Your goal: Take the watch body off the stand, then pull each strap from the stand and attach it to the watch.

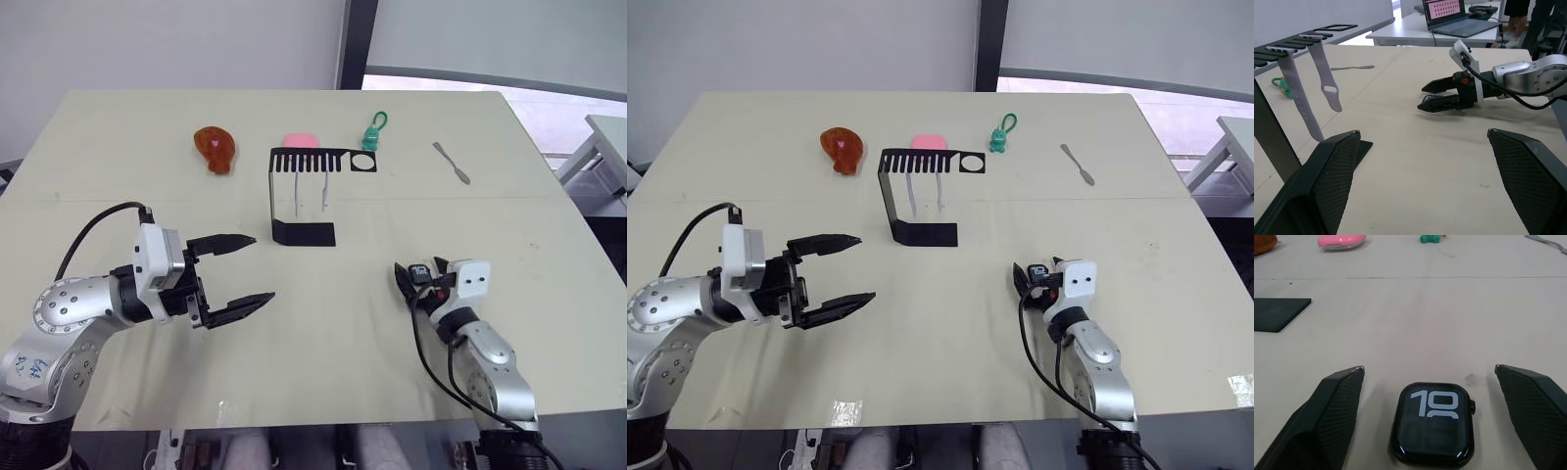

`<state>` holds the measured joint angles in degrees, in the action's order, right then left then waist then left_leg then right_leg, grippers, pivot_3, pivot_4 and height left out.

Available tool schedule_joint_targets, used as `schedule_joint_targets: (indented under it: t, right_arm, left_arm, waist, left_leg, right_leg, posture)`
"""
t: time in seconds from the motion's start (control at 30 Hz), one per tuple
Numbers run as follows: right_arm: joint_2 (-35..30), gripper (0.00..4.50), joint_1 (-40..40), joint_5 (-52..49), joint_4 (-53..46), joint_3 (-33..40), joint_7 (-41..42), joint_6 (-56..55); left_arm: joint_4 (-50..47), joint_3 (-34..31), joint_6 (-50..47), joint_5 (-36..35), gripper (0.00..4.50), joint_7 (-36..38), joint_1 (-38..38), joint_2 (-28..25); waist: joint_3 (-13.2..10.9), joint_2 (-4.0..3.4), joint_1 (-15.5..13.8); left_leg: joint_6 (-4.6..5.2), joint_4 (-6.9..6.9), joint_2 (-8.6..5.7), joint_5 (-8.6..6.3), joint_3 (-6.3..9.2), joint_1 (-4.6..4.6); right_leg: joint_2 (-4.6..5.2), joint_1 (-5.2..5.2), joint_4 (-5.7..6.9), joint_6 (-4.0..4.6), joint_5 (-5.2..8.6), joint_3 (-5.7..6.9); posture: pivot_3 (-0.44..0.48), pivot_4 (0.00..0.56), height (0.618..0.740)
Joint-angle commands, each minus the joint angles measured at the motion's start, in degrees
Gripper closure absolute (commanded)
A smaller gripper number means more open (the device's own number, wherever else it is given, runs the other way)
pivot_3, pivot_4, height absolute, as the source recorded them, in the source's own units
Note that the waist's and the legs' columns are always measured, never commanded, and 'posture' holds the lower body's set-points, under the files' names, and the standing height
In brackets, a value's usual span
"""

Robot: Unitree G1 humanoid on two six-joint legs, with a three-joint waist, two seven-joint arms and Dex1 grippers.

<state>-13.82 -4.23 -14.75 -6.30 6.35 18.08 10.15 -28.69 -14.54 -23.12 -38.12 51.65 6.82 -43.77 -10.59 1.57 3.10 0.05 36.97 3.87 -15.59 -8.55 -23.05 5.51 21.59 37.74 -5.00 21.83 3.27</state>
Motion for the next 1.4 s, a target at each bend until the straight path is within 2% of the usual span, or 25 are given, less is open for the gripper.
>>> schedule_joint_targets:
  t: [0.03,0.2,0.33,0.43,0.53,0.7,0.77,0.9,1.03,1.13,1.23,1.4]
  right_arm:
    - [-3.2,0.04,0.1,-2.2,-5.5,1.1,3.9,0.2]
    - [-13.2,0.04,4.8,-10.5,-18.9,5.4,11.9,8.0]
    - [-23.2,0.04,11.6,-15.3,-18.6,13.9,23.1,7.1]
    - [-27.5,0.04,15.3,-13.0,-11.2,19.1,31.2,-2.1]
    - [-31.6,0.04,17.4,-10.7,1.4,23.9,37.3,-9.6]
    - [-33.6,0.04,16.5,-7.4,20.3,29.4,36.6,-18.6]
    - [-33.4,0.04,16.2,-7.0,24.1,30.0,36.3,-21.2]
    - [-32.2,0.04,14.0,-6.9,26.3,29.0,35.3,-24.3]
    - [-30.6,0.04,10.9,-7.7,23.8,25.9,35.4,-22.7]
    - [-29.0,0.04,6.2,-12.5,15.0,21.3,33.8,-11.4]
    - [-26.1,0.04,1.7,-16.3,7.6,18.2,34.1,-8.3]
    - [-22.6,0.04,-0.9,-19.9,0.3,13.5,37.7,-7.7]
  left_arm:
    - [-1.2,-2.5,0.5,-0.5,0.0,0.3,-1.0,-1.0]
    - [1.2,-6.2,1.9,1.3,0.0,0.2,-4.0,-1.4]
    - [5.5,-11.3,5.9,5.3,0.0,-0.2,-9.2,-0.8]
    - [9.3,-15.0,8.9,7.7,0.0,-1.0,-12.8,0.0]
    - [15.3,-19.3,14.1,12.1,0.0,-3.1,-16.4,0.9]
    - [20.2,-25.1,19.0,15.6,0.0,-7.8,-21.6,4.4]
    - [19.4,-25.4,19.2,15.4,0.0,-8.7,-22.5,5.2]
    - [16.4,-23.5,18.4,14.8,0.0,-8.9,-22.9,5.2]
    - [13.7,-21.8,16.5,14.0,0.0,-9.8,-20.7,4.9]
    - [7.3,-17.3,10.3,10.5,0.0,-9.9,-18.1,4.2]
    - [2.3,-12.4,3.9,9.7,0.0,-15.2,-13.1,5.4]
    - [-4.5,-1.5,-5.8,11.9,0.0,-25.5,-5.1,9.9]
  waist:
    - [0.0,-0.02,-0.1]
    - [-0.1,-0.14,-0.4]
    - [-0.1,-0.11,-1.1]
    - [-0.1,-0.09,-1.5]
    - [0.0,-0.06,-1.5]
    - [0.0,0.0,-1.4]
    - [0.0,0.0,-1.4]
    - [0.0,0.0,-1.3]
    - [0.0,-0.03,-1.2]
    - [0.0,-0.05,-1.1]
    - [0.0,-0.11,-1.1]
    - [0.0,-0.15,-2.0]
  left_leg:
    - [0.0,0.0,0.0,0.0,0.0,0.0]
    - [0.05,-0.01,0.0,-0.03,0.01,-0.01]
    - [0.11,0.01,0.0,-0.08,0.01,0.01]
    - [0.19,0.06,-0.03,-0.13,0.0,0.01]
    - [0.24,0.1,-0.05,-0.16,-0.01,0.03]
    - [0.25,0.1,-0.04,-0.17,-0.08,0.09]
    - [0.25,0.08,-0.04,-0.18,-0.1,0.1]
    - [0.22,0.11,-0.03,-0.17,-0.1,0.17]
    - [0.09,-0.04,0.02,-0.29,-0.12,0.77]
    - [0.06,-0.12,0.06,-0.31,-0.12,0.87]
    - [0.06,-0.06,0.08,-0.3,-0.11,0.86]
    - [0.05,-0.04,0.04,-0.3,0.06,0.81]
  right_leg:
    - [0.0,0.0,0.0,0.0,0.0,0.0]
    - [0.02,0.01,-0.01,0.0,0.0,-0.03]
    - [0.0,-0.05,-0.09,0.0,0.0,-0.03]
    - [0.01,-0.1,-0.17,0.0,0.0,-0.03]
    - [0.02,-0.15,-0.23,-0.01,0.0,-0.02]
    - [0.04,-0.17,-0.24,-0.01,0.0,-0.04]
    - [0.05,-0.17,-0.26,-0.01,0.0,-0.06]
    - [0.06,-0.2,-0.17,-0.01,0.0,-0.07]
    - [0.02,-0.79,-0.29,-0.01,0.0,-0.11]
    - [0.02,-0.89,-0.34,-0.01,0.01,-0.11]
    - [0.02,-0.91,-0.28,-0.01,0.0,-0.11]
    - [-0.03,-0.93,-0.26,-0.01,0.0,-0.11]
  posture:
    - [0.0,0.15,0.74]
    - [0.0,0.15,0.74]
    - [0.0,0.15,0.74]
    - [0.0,0.15,0.74]
    - [0.0,0.15,0.74]
    - [0.0,0.15,0.74]
    - [0.0,0.15,0.74]
    - [0.0,0.15,0.74]
    - [0.0,0.15,0.74]
    - [0.0,0.15,0.74]
    - [0.0,0.15,0.74]
    - [0.0,0.15,0.74]
